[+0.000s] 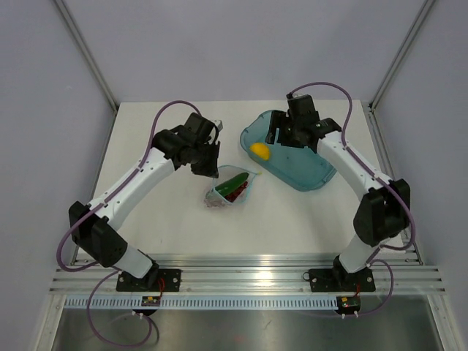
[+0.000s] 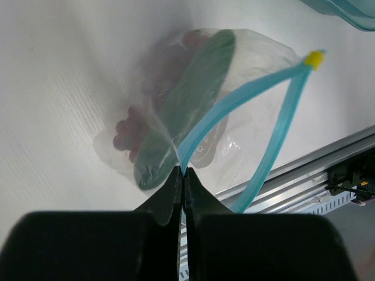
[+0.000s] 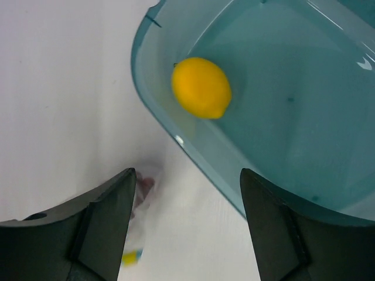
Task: Place the food in the zip-top bag and seal the zipper
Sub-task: Pick up the fake fruit from the bin.
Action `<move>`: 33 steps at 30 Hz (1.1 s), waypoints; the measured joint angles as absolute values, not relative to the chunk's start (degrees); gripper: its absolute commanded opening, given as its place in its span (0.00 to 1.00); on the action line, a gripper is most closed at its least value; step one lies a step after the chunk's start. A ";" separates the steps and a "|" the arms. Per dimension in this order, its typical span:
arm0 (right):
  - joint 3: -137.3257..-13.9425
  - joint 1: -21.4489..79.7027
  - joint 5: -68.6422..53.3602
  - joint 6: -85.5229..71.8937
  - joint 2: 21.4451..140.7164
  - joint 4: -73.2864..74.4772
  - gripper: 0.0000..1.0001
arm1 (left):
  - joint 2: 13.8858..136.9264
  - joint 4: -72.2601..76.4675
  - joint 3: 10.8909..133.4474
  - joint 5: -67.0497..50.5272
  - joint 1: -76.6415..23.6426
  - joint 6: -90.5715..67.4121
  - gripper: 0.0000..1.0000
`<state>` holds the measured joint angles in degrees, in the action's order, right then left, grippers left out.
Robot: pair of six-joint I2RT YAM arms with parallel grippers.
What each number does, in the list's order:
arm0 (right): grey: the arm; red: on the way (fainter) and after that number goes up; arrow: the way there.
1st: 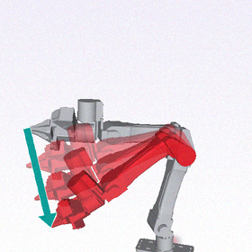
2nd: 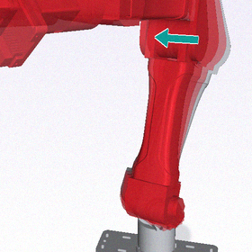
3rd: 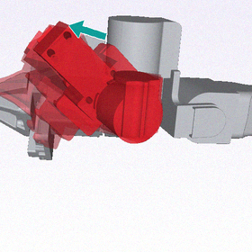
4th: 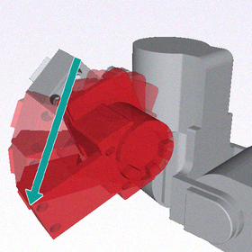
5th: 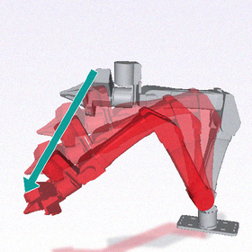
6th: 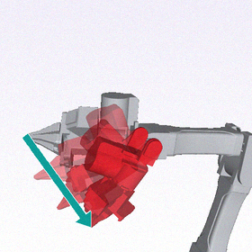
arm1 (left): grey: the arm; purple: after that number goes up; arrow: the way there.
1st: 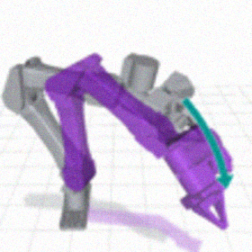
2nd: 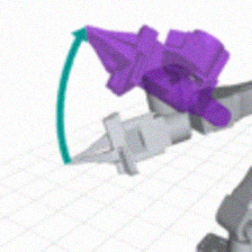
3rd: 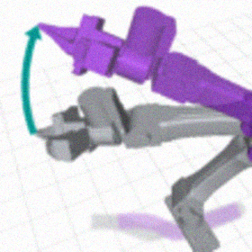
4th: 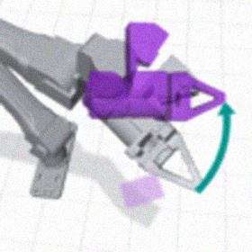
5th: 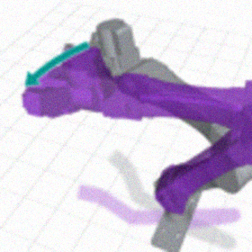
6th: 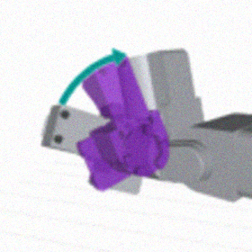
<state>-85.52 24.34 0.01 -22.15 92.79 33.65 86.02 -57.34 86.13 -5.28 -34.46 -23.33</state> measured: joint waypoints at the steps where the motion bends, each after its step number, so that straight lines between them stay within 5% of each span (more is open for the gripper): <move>1: -86.56 23.29 -0.60 -21.87 95.33 33.61 0.82 | 86.28 -57.34 86.13 -5.30 -34.46 -23.33 0.00; 26: -106.69 19.16 -16.49 -13.91 128.60 35.70 0.92 | 87.94 -57.30 86.85 -4.78 -32.60 -21.98 0.00; 33: -106.69 19.11 -15.94 -13.41 131.24 37.23 0.76 | 87.94 -57.30 86.61 -4.91 -32.49 -22.00 0.00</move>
